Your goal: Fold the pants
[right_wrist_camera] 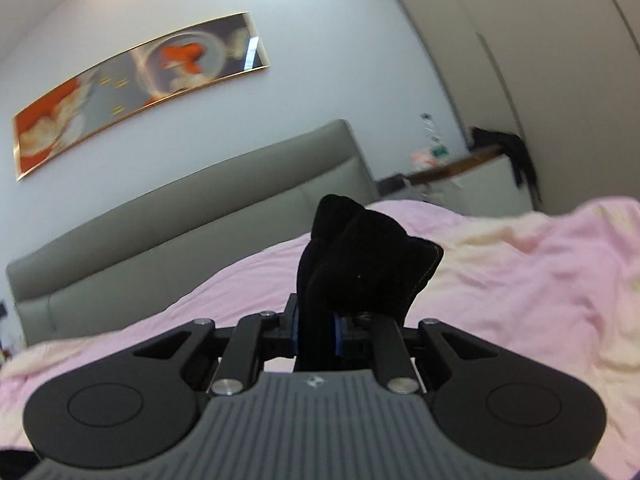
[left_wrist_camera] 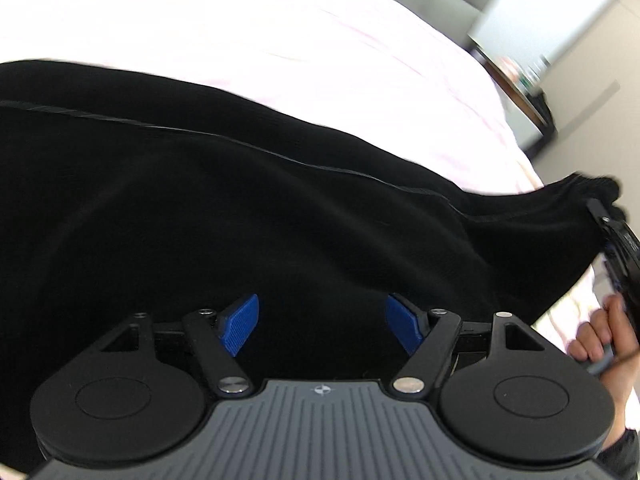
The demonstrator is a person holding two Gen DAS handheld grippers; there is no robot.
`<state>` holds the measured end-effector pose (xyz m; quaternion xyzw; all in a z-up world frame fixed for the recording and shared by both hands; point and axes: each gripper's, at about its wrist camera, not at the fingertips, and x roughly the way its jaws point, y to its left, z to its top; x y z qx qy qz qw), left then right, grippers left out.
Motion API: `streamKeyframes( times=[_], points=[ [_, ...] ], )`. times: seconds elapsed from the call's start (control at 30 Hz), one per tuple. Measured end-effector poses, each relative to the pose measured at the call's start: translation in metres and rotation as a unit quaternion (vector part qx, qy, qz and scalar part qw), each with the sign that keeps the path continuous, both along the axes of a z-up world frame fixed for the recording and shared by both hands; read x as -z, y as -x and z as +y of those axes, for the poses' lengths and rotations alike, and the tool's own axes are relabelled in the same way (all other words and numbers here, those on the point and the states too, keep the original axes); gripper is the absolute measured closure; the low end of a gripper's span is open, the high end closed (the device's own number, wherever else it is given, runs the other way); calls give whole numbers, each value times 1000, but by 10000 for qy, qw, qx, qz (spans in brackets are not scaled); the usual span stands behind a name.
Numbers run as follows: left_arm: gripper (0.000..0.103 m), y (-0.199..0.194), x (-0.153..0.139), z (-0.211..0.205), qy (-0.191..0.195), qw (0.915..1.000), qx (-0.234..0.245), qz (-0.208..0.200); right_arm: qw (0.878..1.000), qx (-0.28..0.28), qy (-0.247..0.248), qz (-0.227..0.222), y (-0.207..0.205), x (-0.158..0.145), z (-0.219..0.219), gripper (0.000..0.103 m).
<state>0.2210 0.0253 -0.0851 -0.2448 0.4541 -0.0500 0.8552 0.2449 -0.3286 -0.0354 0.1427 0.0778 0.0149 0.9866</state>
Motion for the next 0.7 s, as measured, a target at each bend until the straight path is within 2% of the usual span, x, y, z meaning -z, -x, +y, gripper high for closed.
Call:
streamKeyframes(
  times=[0.07,0.17,0.27,0.33,0.4,0.5,0.53,0.6,0.67,0.7],
  points=[
    [18,12,1,20,125,9996,-246,22,9968,-475,647,-70,3,-3,38,92],
    [18,31,3,42,413,9977,-533,30,9795,-1207,1615,-57,8,3,91,92],
    [18,44,7,47,578,9959,-687,51,9503,-1918,2449,94,12,20,140,92],
    [18,49,8,50,627,9953,-728,74,9301,-2354,2804,282,14,33,165,92],
    [18,50,9,48,656,9952,-726,89,9019,-2840,3184,677,12,52,189,92],
    [18,37,9,39,701,9952,-674,121,8566,-3154,3963,988,17,83,214,91],
    [18,34,9,38,730,9952,-644,129,8488,-3173,4112,986,19,88,216,91],
    [17,30,9,34,786,9952,-553,164,8503,-3186,4058,1035,13,85,213,88],
    [17,20,9,28,814,9955,-436,214,8502,-3278,3954,1156,11,79,209,79],
    [17,16,7,27,842,9954,-394,231,8471,-3340,3954,1206,15,77,203,68]
  ],
)
